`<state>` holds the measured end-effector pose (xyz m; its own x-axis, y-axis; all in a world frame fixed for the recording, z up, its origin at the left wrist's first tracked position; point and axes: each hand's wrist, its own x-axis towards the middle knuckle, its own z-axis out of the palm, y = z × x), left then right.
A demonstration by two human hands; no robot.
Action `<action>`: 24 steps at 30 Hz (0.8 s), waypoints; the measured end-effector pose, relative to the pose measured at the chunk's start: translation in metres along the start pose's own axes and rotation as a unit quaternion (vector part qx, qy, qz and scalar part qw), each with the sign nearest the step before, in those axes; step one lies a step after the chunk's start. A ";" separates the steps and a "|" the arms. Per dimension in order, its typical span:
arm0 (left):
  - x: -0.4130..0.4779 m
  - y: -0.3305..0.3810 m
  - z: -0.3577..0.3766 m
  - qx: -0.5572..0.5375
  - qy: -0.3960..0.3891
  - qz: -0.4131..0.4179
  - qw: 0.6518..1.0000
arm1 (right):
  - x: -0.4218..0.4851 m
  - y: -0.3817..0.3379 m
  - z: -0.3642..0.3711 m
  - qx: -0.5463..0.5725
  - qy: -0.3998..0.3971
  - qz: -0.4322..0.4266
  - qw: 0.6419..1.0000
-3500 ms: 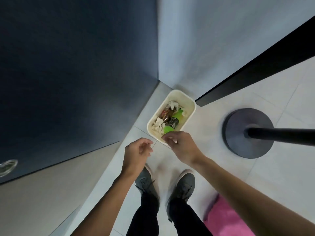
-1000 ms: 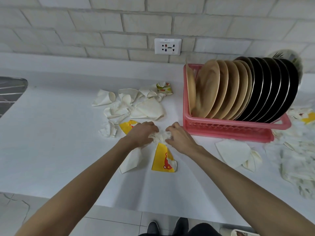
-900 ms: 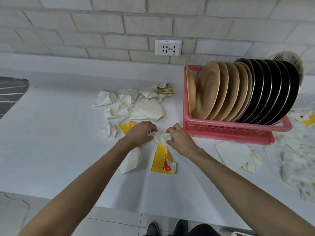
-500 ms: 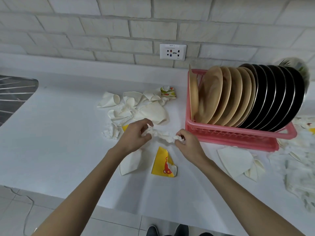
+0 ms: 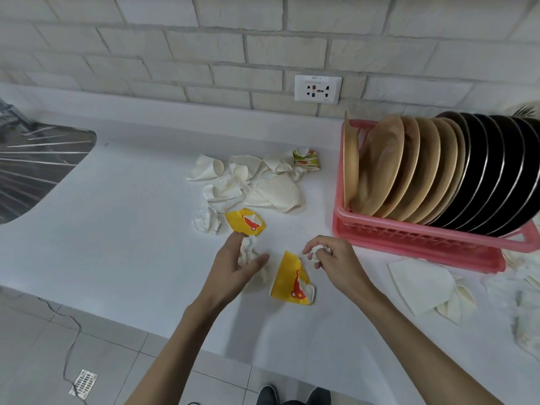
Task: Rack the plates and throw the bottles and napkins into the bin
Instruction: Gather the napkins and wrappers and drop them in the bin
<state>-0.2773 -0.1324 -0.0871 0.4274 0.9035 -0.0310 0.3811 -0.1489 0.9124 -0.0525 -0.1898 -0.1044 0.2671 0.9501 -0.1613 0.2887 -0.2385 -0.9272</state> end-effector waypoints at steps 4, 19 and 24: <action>-0.007 -0.008 0.000 0.038 0.066 0.006 0.997 | -0.003 -0.007 0.002 -0.036 -0.051 0.009 0.998; -0.042 0.006 -0.015 -0.065 0.133 -0.100 0.984 | 0.000 -0.023 0.033 -0.094 -0.129 -0.126 0.979; -0.046 -0.005 -0.026 -0.067 0.128 -0.107 0.984 | -0.004 -0.024 0.039 -0.104 -0.100 -0.108 0.984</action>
<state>-0.3198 -0.1627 -0.0793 0.1216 0.9827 -0.1397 0.3203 0.0944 0.9426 -0.0963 -0.1798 -0.0943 -0.0021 0.9987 -0.0503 0.5059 -0.0423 -0.8616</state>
